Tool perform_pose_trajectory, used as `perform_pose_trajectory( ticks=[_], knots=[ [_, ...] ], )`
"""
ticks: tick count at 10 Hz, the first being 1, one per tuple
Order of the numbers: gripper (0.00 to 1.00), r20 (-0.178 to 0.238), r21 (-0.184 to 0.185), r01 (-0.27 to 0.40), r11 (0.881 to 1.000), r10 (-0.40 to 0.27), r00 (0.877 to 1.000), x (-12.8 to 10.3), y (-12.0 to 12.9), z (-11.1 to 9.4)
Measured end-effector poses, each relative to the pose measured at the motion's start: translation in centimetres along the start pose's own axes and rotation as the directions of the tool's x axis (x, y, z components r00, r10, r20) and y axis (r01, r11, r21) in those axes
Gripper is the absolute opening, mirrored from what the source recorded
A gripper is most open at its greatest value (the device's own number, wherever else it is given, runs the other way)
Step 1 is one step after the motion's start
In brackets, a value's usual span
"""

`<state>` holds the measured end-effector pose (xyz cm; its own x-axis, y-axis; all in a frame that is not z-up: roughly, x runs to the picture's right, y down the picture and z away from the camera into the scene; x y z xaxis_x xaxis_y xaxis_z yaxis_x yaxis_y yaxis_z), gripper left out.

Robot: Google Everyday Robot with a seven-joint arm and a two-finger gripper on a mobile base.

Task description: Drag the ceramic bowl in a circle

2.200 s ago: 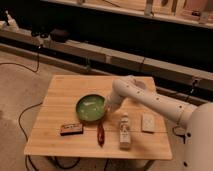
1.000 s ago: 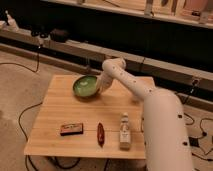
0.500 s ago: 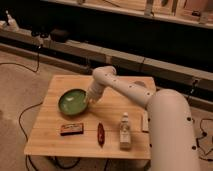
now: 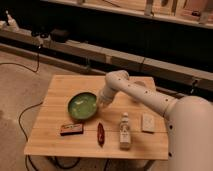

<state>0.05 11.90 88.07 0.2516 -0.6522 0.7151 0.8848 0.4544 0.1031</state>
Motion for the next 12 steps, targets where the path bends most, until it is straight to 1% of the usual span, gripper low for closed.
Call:
perform_pose_trajectory(
  ticks=[1, 3, 4, 5, 6, 7, 8, 9, 11, 12],
  knots=[
    [0.0, -0.012, -0.009, -0.02, 1.0, 0.02, 1.0, 0.4, 1.4, -0.6],
    [0.0, -0.061, -0.035, -0.068, 0.997, 0.066, 0.996, 2.5, 4.8, -2.0],
    [0.0, -0.099, -0.045, -0.088, 0.995, 0.084, 0.992, 4.2, 6.0, -2.8],
    [0.0, -0.134, -0.044, -0.118, 0.992, 0.111, 0.985, 6.3, 6.8, -3.4],
    [0.0, -0.154, -0.04, -0.139, 0.99, 0.131, 0.979, 7.8, 7.0, -3.7],
    [0.0, -0.175, -0.035, -0.168, 0.985, 0.16, 0.971, 9.8, 7.0, -3.9],
    [0.0, -0.189, -0.03, -0.191, 0.981, 0.182, 0.965, 11.5, 6.7, -3.9],
    [0.0, -0.19, -0.031, -0.206, 0.978, 0.196, 0.962, 12.7, 6.2, -3.7],
    [0.0, -0.169, -0.03, -0.205, 0.978, 0.197, 0.966, 13.5, 4.4, -2.7],
    [0.0, -0.166, -0.028, -0.202, 0.979, 0.195, 0.967, 13.7, 4.0, -2.7]
  ],
)
